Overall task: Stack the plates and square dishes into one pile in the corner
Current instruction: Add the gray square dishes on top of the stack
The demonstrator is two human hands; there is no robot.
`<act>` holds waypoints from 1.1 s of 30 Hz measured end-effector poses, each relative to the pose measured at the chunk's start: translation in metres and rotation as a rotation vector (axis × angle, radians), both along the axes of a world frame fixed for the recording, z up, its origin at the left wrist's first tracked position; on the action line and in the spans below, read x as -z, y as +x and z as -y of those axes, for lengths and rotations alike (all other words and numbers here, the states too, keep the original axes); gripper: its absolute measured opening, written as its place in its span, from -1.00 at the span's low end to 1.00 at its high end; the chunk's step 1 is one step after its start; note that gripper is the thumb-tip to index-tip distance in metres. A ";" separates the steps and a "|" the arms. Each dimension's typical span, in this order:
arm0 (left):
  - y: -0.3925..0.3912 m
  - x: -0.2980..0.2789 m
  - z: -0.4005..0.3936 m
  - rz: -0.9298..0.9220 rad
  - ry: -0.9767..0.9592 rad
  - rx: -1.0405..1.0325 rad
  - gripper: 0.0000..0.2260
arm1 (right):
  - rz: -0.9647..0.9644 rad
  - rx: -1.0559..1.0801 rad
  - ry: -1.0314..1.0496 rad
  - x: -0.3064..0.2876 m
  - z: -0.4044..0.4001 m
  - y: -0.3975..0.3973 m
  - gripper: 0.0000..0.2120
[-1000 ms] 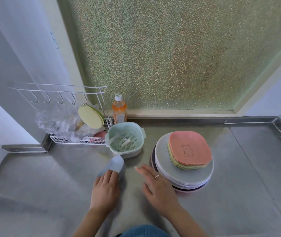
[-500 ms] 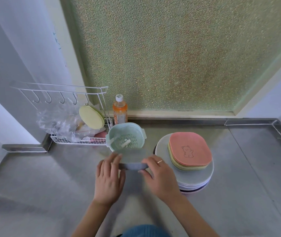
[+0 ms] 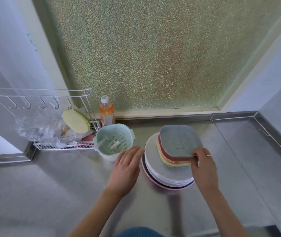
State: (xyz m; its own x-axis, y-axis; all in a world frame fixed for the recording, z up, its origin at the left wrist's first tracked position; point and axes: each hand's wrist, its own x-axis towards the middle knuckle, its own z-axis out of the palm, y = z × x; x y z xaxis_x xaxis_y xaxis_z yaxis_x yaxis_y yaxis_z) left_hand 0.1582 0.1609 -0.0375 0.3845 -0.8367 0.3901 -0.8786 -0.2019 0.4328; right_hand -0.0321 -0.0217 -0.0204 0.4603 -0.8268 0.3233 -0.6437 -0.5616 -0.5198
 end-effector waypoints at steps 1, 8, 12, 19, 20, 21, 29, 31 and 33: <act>-0.002 -0.001 0.005 0.001 0.004 0.025 -0.60 | -0.023 -0.002 0.010 0.002 0.003 -0.001 -0.81; -0.019 0.004 0.020 -0.042 0.050 0.064 -0.61 | -0.002 -0.053 0.132 0.008 0.013 -0.003 -0.76; -0.026 0.005 0.024 -0.134 0.030 0.020 -0.64 | 0.003 -0.099 0.172 0.011 0.023 -0.007 -0.61; -0.029 -0.019 0.055 -0.520 -0.057 -0.099 -0.71 | 0.303 -0.071 0.483 0.001 0.026 0.002 -0.50; -0.029 -0.022 0.062 -0.569 -0.046 -0.125 -0.68 | 0.384 -0.021 0.529 0.000 0.028 0.004 -0.55; -0.029 -0.024 0.069 -0.628 -0.013 -0.144 -0.64 | 0.388 0.003 0.548 0.001 0.030 0.006 -0.58; -0.043 -0.014 0.099 -0.764 0.210 -0.096 -0.49 | 0.148 -0.042 0.500 0.010 0.032 0.009 -0.54; -0.044 -0.011 0.100 -0.766 0.189 -0.107 -0.51 | 0.176 -0.055 0.529 0.011 0.035 0.007 -0.55; -0.043 -0.009 0.099 -0.789 0.161 -0.108 -0.52 | 0.277 -0.051 0.603 0.010 0.037 0.004 -0.57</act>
